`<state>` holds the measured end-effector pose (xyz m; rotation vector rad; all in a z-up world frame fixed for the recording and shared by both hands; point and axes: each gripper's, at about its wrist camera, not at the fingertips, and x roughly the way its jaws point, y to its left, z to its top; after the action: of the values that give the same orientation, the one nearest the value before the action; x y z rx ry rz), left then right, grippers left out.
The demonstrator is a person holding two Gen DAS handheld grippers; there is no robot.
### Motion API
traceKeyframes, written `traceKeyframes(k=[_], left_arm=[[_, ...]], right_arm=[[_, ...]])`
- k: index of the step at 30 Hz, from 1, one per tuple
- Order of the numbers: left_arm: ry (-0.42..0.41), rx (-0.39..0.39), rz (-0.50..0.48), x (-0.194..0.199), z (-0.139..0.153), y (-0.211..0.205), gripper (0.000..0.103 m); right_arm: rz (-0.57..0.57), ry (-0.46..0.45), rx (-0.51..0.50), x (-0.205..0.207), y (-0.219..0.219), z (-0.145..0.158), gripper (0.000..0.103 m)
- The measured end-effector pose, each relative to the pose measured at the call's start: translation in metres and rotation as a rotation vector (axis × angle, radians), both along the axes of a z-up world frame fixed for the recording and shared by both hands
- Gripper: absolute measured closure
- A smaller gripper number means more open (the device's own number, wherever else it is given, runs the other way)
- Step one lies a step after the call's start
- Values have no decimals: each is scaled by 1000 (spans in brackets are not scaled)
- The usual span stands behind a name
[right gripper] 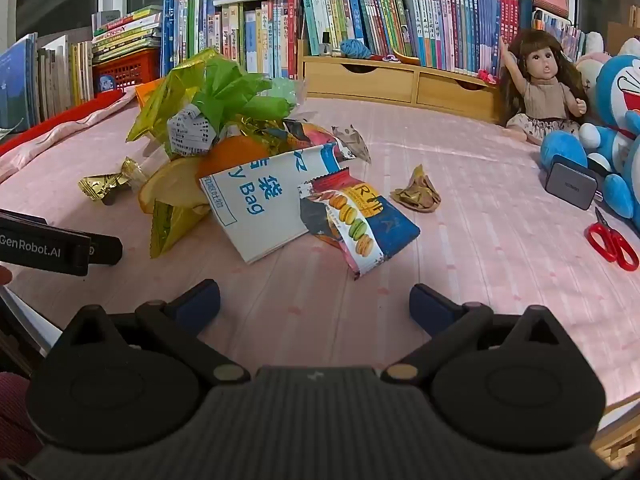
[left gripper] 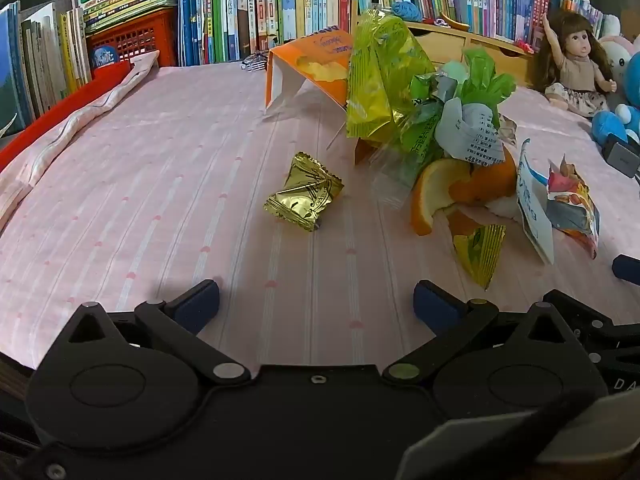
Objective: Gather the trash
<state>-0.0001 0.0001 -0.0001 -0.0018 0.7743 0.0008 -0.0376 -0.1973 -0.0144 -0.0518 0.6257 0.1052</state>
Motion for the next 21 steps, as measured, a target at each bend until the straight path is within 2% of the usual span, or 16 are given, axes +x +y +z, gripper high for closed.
traceKeyframes(k=[21], left_arm=[[7, 2, 0, 2, -1, -1, 0]], right_arm=[[-1, 8, -1, 1, 1, 0, 0]])
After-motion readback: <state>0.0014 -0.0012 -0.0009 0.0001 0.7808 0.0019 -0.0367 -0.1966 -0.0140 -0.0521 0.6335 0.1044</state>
